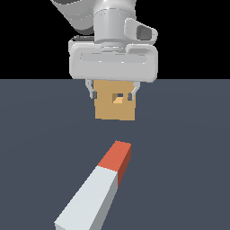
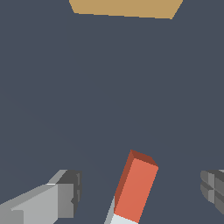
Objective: Insert the peg into the horizontal hole in a box.
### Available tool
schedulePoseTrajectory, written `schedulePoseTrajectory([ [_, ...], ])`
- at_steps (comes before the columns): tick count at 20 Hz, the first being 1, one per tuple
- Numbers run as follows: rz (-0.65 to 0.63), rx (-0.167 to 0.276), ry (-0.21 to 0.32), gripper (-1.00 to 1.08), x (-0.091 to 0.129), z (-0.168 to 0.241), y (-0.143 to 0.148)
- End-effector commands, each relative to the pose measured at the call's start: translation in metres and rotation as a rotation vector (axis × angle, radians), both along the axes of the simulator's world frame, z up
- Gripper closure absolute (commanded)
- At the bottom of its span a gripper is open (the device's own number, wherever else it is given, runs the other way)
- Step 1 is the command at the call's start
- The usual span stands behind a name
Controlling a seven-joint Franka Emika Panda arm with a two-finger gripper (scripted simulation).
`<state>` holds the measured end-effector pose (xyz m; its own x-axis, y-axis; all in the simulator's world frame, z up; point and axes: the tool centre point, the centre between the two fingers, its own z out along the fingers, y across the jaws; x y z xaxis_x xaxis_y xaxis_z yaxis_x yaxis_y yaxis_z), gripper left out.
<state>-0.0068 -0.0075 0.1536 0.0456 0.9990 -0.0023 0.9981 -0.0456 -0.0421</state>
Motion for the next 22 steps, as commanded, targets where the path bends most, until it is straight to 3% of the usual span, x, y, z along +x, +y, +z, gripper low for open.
schedulePoseTrajectory([
  [1,0.0,0.0,0.0,-0.92,0.0,0.0,0.0],
  [8,-0.05,-0.002,-0.006,-0.92,-0.001,-0.012,-0.026],
  [17,-0.244,-0.009,-0.03,-0.92,-0.014,-0.059,-0.124],
  [22,-0.318,-0.01,-0.039,-0.92,-0.024,-0.077,-0.161],
])
